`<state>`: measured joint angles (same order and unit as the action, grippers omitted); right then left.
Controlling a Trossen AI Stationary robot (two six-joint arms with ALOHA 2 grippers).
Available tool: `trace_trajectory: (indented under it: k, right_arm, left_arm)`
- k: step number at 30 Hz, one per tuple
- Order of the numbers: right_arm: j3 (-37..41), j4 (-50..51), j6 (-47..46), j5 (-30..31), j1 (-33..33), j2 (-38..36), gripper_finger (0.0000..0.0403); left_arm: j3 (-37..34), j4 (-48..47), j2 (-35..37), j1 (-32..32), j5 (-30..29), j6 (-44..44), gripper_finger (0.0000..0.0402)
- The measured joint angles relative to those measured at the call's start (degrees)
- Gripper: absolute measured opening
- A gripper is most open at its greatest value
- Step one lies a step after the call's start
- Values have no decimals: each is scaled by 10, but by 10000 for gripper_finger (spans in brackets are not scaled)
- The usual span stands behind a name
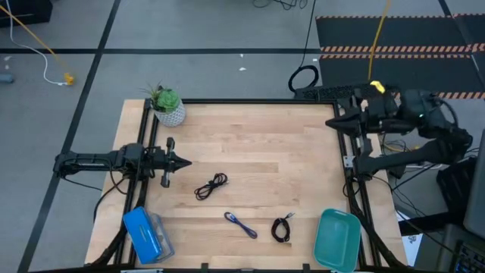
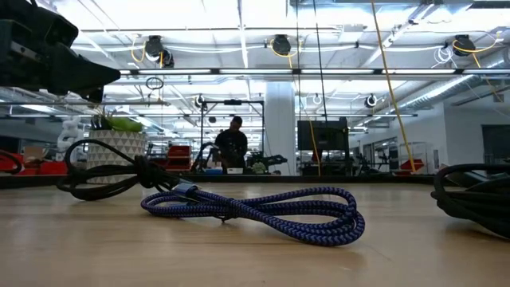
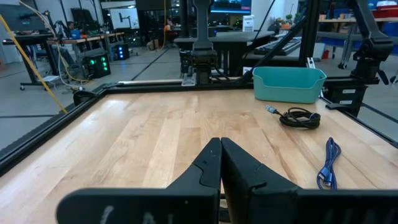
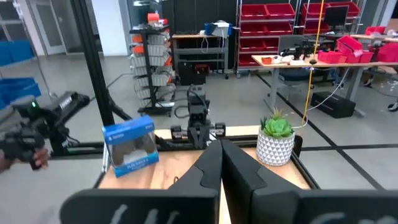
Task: Pick and place USB-C Cables
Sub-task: Put the bottom black USB cable into the green bin
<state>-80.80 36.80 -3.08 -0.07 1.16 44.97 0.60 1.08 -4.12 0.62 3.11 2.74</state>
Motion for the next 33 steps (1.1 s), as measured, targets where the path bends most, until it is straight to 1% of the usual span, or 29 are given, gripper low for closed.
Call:
trace_trajectory:
  k: [5, 15, 22, 24, 27, 29, 33]
  right_arm:
    - [-43, 12, -8, 0, 0, 26, 0]
    - [-44, 31, -46, 2, 0, 41, 0]
    - [-44, 31, -33, 2, 0, 44, 0]
    - [-44, 30, -33, 2, 0, 44, 0]
    - [-44, 30, -33, 2, 0, 44, 0]
    - [-44, 29, -33, 2, 0, 43, 0]
    - [-44, 29, -33, 2, 0, 43, 0]
  left_arm:
    - [0, 0, 0, 0, 0, 0, 6]
    - [0, 7, 0, 0, -1, -1, 6]
    - [0, 7, 0, 0, -2, -1, 6]
    - [0, 7, 0, 0, -2, -12, 6]
    - [0, 8, 0, 0, -2, -51, 6]
    - [0, 21, 0, 0, -2, -58, 6]
    - [0, 89, 0, 0, -2, -82, 6]
